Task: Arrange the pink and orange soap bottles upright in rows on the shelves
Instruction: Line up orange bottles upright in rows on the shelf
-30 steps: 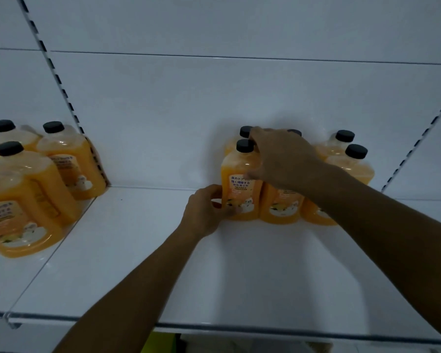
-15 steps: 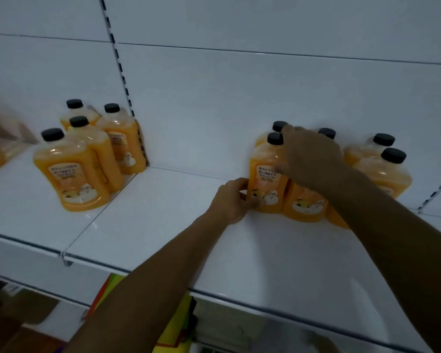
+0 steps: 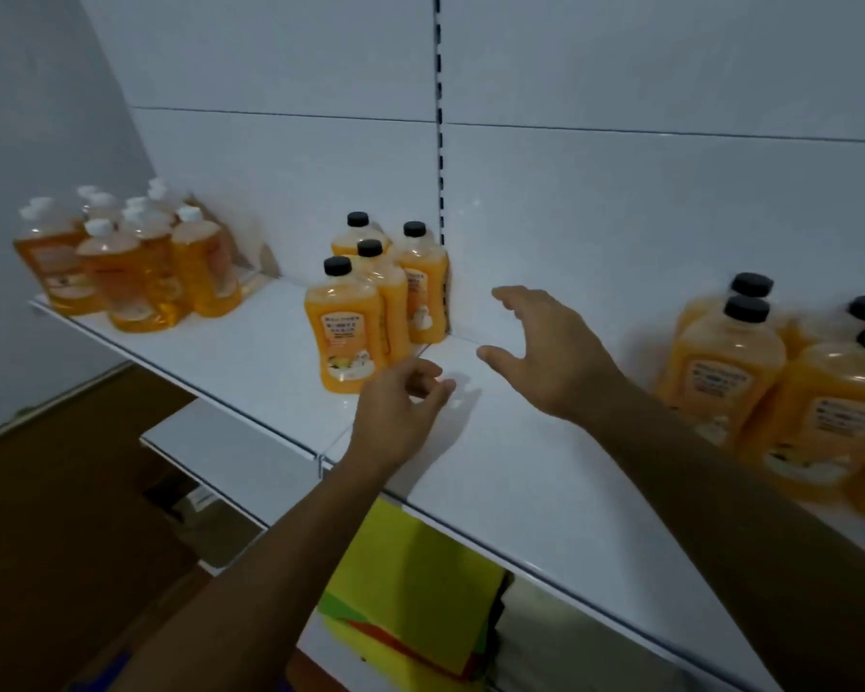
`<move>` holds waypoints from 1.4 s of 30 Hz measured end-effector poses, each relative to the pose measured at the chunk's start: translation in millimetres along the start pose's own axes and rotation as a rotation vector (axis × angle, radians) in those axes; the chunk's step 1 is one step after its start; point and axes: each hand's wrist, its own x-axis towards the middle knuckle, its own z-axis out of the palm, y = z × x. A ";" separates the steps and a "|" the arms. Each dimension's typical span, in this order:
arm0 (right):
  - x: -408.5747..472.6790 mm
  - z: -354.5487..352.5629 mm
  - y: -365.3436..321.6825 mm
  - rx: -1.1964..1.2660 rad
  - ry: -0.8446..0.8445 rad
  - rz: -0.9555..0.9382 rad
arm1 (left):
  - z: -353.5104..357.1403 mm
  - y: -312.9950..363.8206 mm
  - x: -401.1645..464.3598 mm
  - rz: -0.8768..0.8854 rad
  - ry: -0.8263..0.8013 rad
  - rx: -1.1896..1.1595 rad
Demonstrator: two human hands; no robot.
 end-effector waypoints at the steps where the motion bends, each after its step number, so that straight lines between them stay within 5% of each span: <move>1: 10.9 9.6 -11.5 0.079 -0.030 -0.012 | -17.0 -11.0 2.7 -0.027 0.088 0.011; 6: 66.8 55.0 -57.3 0.264 -0.038 -0.086 | -71.7 -62.4 22.8 -0.172 0.295 -0.024; 13: 100.3 90.4 -76.9 0.263 0.029 -0.066 | -84.4 -102.6 58.1 -0.146 -0.054 -0.060; 20: 98.0 78.2 -69.7 0.199 -0.013 -0.087 | -88.4 -103.5 55.8 -0.031 -0.146 -0.105; 32: 56.6 -31.8 22.0 -0.021 -0.064 0.168 | 27.8 -15.0 84.2 0.180 -0.478 -0.186; 42: 35.7 -78.0 65.5 -0.445 0.018 0.261 | 126.1 33.2 102.8 0.263 -0.539 -0.288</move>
